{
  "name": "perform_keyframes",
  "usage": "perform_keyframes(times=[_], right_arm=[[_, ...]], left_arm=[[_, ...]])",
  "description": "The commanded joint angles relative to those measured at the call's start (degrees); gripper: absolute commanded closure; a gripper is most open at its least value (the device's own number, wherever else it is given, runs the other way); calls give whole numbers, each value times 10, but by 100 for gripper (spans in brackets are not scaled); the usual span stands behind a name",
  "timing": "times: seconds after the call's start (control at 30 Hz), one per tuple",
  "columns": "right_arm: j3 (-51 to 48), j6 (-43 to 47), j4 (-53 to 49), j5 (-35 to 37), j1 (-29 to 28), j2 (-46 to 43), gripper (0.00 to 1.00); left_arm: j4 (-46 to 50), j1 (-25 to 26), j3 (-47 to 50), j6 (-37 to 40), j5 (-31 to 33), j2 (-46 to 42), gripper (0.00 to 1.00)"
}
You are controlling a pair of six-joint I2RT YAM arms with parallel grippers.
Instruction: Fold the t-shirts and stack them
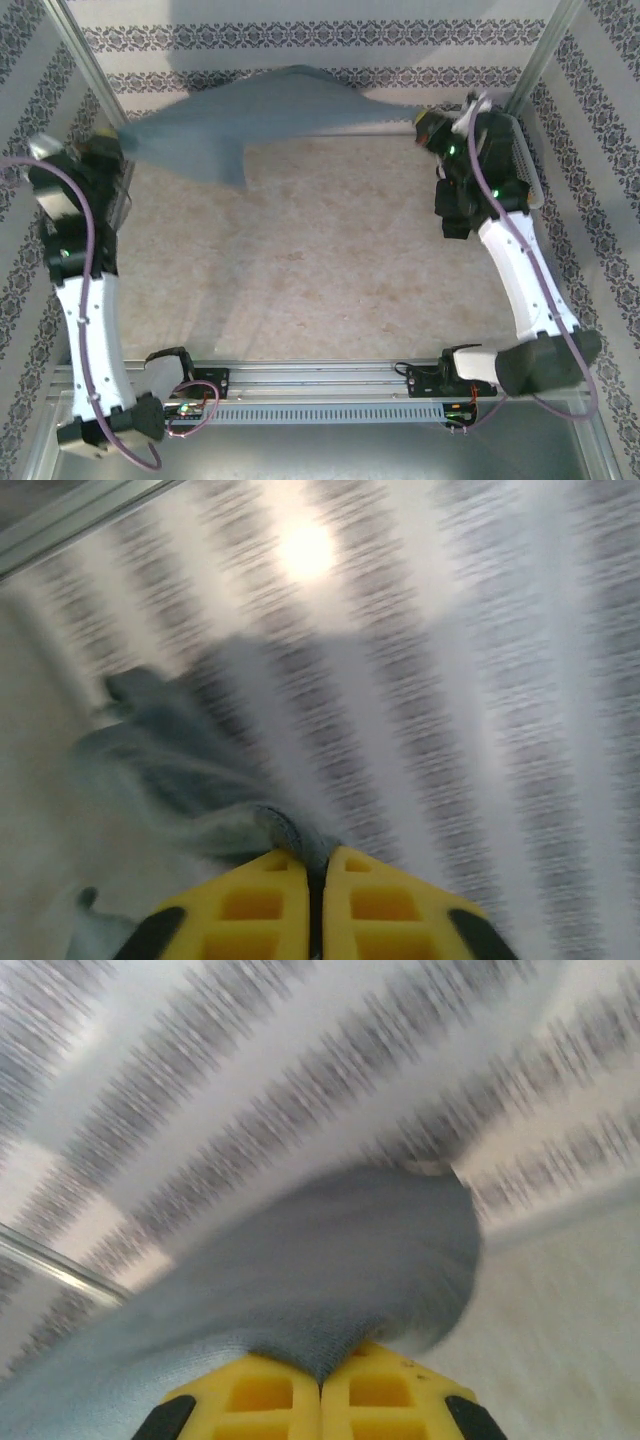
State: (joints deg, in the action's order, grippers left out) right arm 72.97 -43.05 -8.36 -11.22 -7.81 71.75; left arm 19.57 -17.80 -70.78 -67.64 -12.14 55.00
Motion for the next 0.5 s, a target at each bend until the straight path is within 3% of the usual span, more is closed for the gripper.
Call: perform_keyframes(times=[0.0, 0.07, 0.13, 0.3, 0.47], right_arm=[[-148, -6, -39, 53, -13, -35, 69], [-220, -8, -62, 61, -20, -50, 43], [-242, 2, -104, 57, -21, -43, 32], [-227, 34, -212, 65, -29, -21, 32], [-230, 47, -223, 72, -42, -16, 35]], left_arm=[[98, -1, 148, -42, 0, -26, 67], [136, 0, 211, -25, -15, -45, 51], [184, 1, 235, 9, -13, -47, 44], [224, 20, 266, 44, -14, -57, 45], [216, 83, 294, 39, -21, -40, 49]])
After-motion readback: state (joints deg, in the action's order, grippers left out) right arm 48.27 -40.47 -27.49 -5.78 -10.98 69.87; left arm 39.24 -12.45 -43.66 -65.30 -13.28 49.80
